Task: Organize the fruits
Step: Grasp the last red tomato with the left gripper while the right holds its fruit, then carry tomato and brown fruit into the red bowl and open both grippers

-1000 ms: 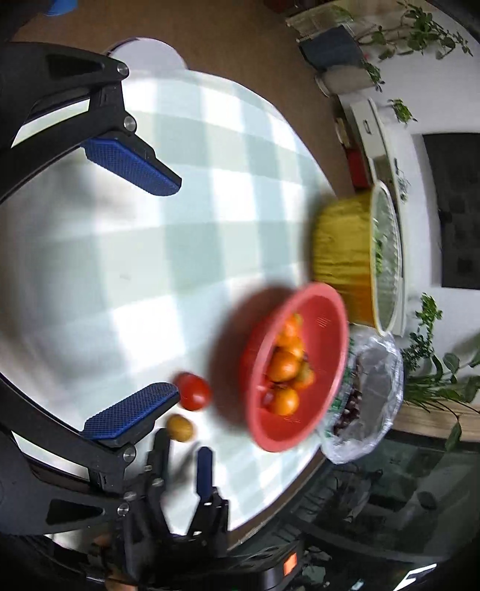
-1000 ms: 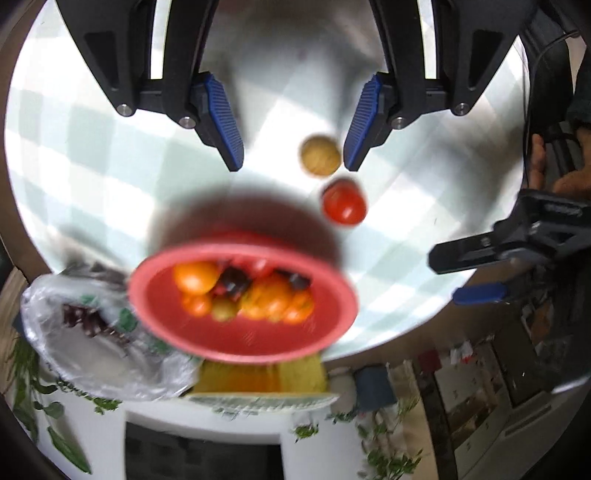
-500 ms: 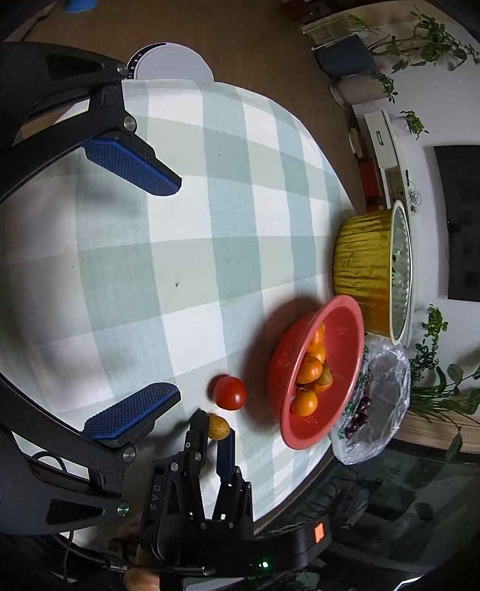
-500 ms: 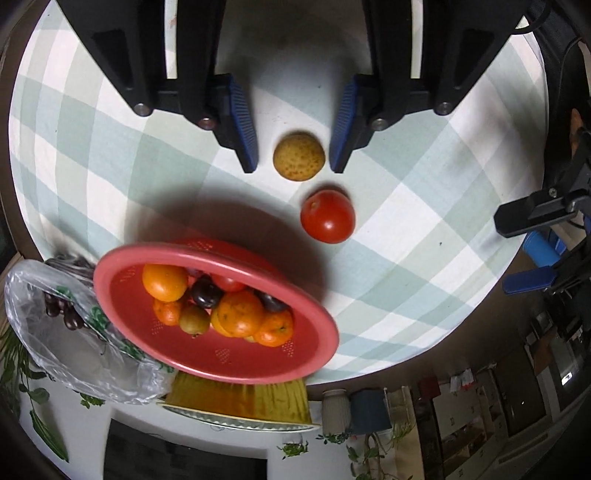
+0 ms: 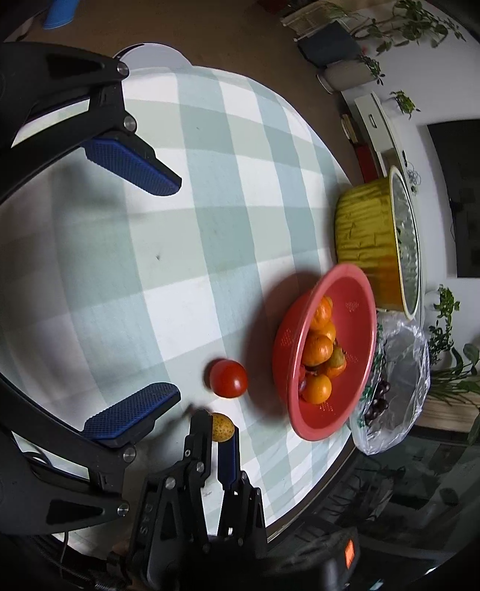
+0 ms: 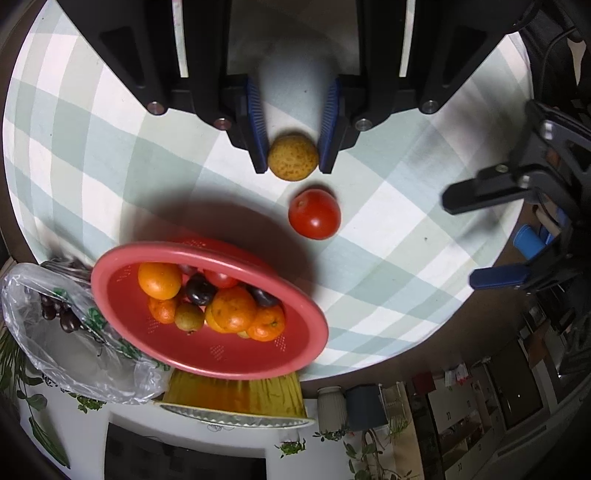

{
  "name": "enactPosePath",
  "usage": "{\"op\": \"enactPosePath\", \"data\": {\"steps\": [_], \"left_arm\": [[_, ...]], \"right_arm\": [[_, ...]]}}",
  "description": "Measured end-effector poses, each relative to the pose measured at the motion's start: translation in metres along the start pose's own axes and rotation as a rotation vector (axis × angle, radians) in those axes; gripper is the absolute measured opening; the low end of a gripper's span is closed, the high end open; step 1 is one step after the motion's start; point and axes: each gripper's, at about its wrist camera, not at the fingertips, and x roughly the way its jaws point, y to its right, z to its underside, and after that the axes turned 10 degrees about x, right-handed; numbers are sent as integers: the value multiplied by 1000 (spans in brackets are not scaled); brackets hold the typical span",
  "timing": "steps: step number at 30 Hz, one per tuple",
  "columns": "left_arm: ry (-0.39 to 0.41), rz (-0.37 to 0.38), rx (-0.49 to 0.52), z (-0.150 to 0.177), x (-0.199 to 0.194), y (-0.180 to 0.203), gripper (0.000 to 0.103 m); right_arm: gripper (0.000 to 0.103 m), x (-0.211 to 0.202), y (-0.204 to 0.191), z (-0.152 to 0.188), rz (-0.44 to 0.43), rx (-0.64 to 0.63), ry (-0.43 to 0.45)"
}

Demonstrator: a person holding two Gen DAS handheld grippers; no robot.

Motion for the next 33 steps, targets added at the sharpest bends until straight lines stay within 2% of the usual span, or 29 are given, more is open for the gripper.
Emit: {"op": "enactPosePath", "data": {"steps": [9, 17, 23, 25, 27, 31, 33], "left_arm": [[-45, 49, 96, -34, 44, 29, 103], [-52, 90, 131, -50, 73, 48, 101], [-48, 110, 137, -49, 83, 55, 74], [-40, 110, 130, -50, 82, 54, 55], [-36, 118, 124, -51, 81, 51, 45], [-30, 127, 142, -51, 80, 55, 33], [-24, 127, 145, -51, 78, 56, 30]], "right_arm": [[30, -28, 17, 14, 13, 49, 39], [30, -41, 41, 26, 26, 113, 52], [30, -44, 45, 26, 20, 121, 62], [30, -43, 45, 26, 18, 123, 62], [30, -44, 45, 27, 16, 125, 62], [30, -45, 45, 27, 14, 128, 67], [30, -46, 44, 27, 14, 128, 69]]}}
